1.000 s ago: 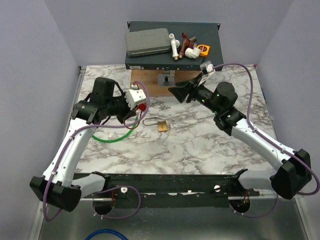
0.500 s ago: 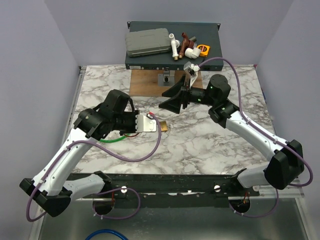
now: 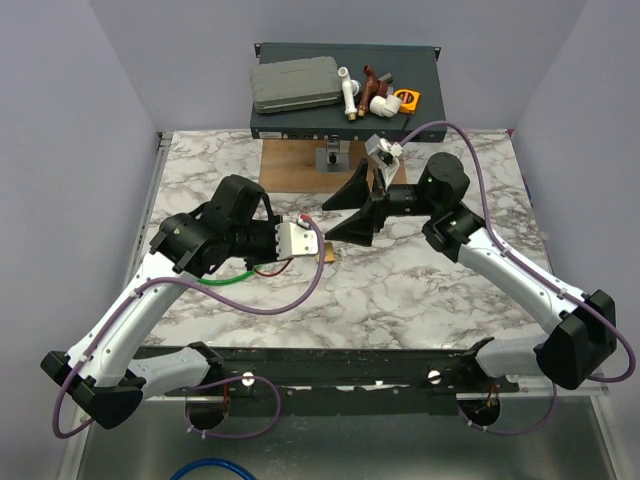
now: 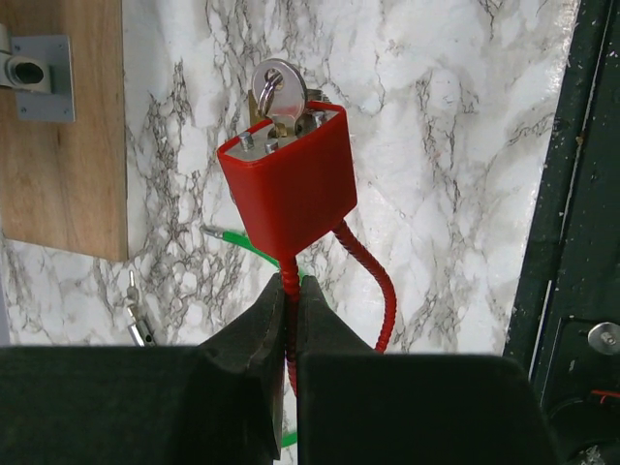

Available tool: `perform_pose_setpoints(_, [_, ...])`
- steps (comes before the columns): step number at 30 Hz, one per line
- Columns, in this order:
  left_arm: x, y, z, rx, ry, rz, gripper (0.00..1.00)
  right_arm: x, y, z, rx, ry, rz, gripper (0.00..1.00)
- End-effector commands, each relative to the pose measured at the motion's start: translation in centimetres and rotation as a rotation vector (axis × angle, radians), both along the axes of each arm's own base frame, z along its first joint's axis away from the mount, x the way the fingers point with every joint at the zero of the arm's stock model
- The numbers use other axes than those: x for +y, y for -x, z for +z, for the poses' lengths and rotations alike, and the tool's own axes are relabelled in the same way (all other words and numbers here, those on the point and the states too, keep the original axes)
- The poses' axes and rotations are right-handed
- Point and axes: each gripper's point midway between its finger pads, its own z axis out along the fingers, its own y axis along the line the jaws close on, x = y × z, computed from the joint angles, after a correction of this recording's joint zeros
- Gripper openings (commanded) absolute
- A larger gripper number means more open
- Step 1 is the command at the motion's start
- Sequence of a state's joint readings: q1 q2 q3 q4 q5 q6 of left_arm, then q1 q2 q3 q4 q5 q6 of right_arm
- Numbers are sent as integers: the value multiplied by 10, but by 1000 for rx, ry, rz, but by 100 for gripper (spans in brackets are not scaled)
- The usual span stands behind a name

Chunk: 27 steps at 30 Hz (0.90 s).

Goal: Unlock with the key
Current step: Unlock the lock.

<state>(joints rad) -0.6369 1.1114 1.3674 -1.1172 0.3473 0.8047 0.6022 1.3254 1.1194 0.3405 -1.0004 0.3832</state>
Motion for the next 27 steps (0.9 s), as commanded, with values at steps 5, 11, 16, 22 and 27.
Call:
perform_pose_setpoints(5, [-9, 2, 6, 36, 36, 11, 0, 21, 32, -33, -43, 126, 128, 83])
perform_pose_setpoints(11, [-7, -3, 3, 14, 7, 34, 0, 37, 33, -38, -39, 148, 130, 83])
perform_pose_setpoints(16, [-6, -6, 6, -5, 4, 52, 0, 47, 18, -62, -21, 244, 46, 82])
perform_pose_setpoints(22, [-5, -7, 4, -33, -26, 44, 0, 51, 2, -71, -34, 297, -47, 76])
perform_pose_setpoints(27, [-6, -8, 4, -44, -25, 46, 0, 52, -2, -72, -22, 304, -66, 57])
